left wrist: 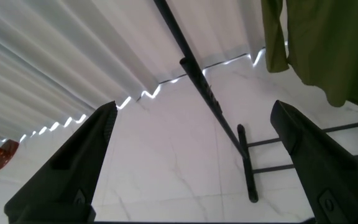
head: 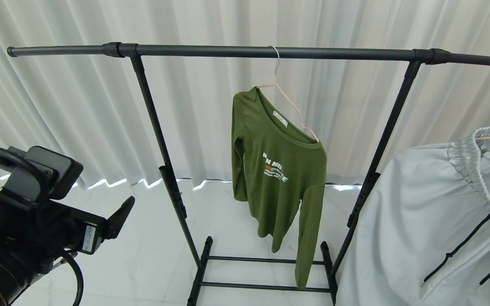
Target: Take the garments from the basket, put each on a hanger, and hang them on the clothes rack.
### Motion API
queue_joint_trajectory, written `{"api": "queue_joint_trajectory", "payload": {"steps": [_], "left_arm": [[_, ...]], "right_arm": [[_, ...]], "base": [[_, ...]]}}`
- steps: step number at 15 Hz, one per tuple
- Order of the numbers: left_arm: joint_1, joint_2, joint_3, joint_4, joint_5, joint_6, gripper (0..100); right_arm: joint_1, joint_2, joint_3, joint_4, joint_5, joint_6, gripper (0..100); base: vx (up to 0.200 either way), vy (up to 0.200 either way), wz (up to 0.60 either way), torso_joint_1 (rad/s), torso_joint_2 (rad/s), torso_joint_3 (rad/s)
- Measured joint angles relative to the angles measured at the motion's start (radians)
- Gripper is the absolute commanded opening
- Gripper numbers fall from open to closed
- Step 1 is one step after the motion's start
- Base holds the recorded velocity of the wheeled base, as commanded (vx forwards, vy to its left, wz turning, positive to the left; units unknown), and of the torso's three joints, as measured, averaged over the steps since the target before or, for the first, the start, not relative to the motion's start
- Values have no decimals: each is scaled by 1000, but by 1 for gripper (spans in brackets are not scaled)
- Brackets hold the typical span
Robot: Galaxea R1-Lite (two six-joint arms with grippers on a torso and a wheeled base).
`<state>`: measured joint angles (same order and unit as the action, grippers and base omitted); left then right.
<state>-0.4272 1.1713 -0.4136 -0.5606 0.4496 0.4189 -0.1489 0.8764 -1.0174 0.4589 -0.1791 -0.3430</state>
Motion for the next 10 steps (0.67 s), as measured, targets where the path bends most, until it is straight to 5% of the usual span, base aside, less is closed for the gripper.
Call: {"api": "queue_joint_trajectory", "payload": {"steps": [3,10], "left_arm": [[1,3,-1,1,1,1,100],[-2,7,2,1,25,0,100]], "right_arm": [[-1,28,-2,-33,0,38,0],[9,97,3,-112,2,41,0]], "base": [[0,0,0,0,0,0],[200,0,0,2,-2,4]]}}
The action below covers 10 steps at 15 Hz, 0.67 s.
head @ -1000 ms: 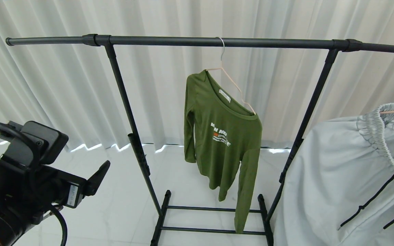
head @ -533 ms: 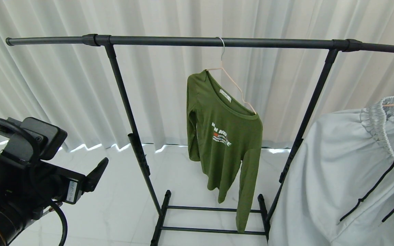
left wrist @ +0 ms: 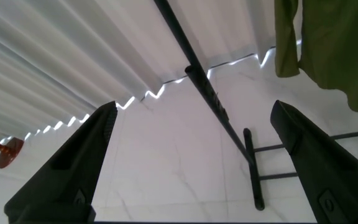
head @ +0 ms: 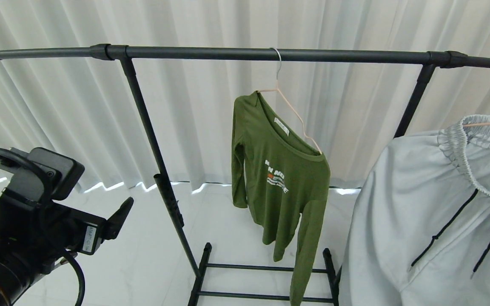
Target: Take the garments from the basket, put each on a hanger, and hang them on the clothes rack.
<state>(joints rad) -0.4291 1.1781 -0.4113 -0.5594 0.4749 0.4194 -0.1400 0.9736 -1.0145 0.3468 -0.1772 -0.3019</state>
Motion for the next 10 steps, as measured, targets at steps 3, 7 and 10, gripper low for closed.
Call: {"api": "queue_joint_trajectory", "payload": {"steps": [3,7,10], "left_arm": [[-5,0,1,0,0,1,100],[-11,0,2,0,0,0,100],[-21,1,2,0,0,0,100]], "right_arm": [[32,9,3,-1,-1,0,0],[129,24,3,-31,-2,3,0],[177,70,-3,-113,-3,2,0]], "base": [[200,0,0,4,4,2],[100,0,0,2,1,-1],[0,0,0,0,0,0]]}}
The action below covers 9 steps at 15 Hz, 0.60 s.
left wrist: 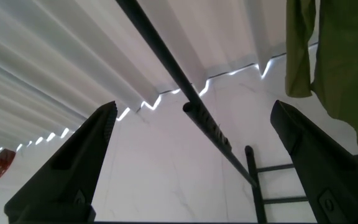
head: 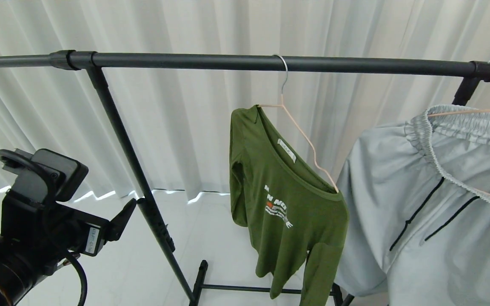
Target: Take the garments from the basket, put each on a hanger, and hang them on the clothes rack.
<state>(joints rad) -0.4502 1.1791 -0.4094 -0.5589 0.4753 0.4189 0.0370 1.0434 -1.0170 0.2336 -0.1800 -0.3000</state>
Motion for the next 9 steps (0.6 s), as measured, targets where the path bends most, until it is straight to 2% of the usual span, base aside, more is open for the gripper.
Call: {"api": "queue_joint_trajectory", "payload": {"steps": [9], "left_arm": [[-20,4,1,-1,0,0,100]], "right_arm": [[175,198,-85,-141,-17,1,0]], "base": [[0,0,0,0,0,0]]}}
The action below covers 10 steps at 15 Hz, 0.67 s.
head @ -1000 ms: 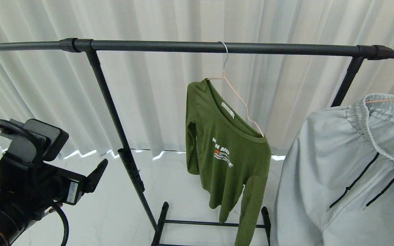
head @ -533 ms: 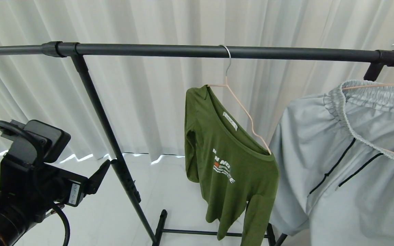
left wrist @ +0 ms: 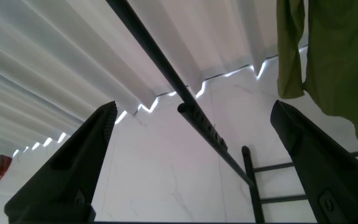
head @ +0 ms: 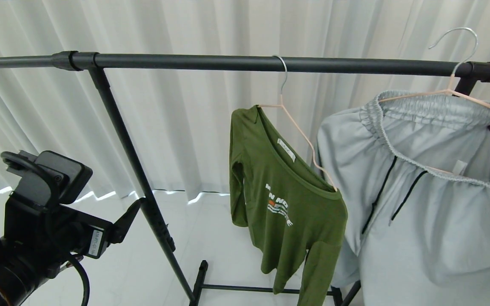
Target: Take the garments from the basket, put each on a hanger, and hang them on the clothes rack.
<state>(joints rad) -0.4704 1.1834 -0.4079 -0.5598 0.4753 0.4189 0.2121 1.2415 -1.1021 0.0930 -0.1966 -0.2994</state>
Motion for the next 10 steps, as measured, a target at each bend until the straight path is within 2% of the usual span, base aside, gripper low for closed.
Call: {"api": "queue_joint_trajectory", "payload": {"steps": [5,10], "left_arm": [[0,-1,0,0,0,0,100],[0,-1,-1,-1,0,0,100]], "right_arm": [[80,135,-77,-51,-30,5,0],[119,187,-93,-52,-54,6,0]], "base": [[0,0,0,0,0,0],[0,0,0,0,0,0]]}}
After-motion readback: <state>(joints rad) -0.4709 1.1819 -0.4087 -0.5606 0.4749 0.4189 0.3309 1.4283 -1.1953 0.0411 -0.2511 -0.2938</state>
